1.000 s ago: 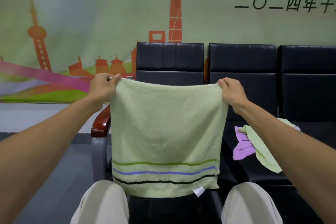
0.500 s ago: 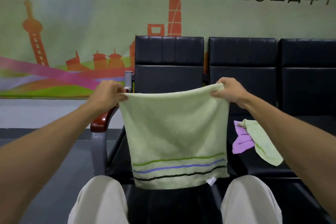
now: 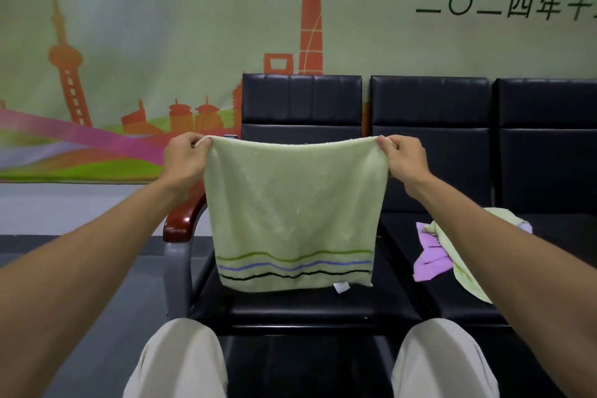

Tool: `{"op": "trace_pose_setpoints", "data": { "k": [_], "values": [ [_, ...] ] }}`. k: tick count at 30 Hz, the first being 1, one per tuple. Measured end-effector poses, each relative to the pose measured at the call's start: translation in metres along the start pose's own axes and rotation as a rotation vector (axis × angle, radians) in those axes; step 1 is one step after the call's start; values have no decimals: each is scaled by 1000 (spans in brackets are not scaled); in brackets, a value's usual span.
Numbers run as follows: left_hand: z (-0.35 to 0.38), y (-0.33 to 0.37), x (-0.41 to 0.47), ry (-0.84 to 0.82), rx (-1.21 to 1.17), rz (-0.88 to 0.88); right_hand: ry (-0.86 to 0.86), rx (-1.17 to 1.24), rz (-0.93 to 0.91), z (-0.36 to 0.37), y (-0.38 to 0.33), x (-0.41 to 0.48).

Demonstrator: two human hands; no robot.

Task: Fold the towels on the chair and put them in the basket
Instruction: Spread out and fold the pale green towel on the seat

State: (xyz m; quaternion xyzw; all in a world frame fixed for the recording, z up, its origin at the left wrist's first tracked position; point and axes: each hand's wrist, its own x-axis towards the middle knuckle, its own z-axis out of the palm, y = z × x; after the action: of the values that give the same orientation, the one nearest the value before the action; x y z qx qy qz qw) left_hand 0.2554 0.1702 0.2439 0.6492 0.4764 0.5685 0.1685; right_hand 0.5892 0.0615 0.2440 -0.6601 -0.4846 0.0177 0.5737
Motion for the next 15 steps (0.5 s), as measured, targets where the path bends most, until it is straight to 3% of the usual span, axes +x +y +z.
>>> {"op": "trace_pose_setpoints", "data": {
  "k": [4, 7, 15],
  "values": [
    [-5, -6, -3, 20, -140, -128, 15, 56, 27, -1, -3, -7],
    [-8, -7, -2, 55, -119, -116, 2, 80, 47, -5, -4, -6],
    [12, -25, 12, 18, 235, 8, 43, -34, 25, 5, 9, 17]
  ]
}}
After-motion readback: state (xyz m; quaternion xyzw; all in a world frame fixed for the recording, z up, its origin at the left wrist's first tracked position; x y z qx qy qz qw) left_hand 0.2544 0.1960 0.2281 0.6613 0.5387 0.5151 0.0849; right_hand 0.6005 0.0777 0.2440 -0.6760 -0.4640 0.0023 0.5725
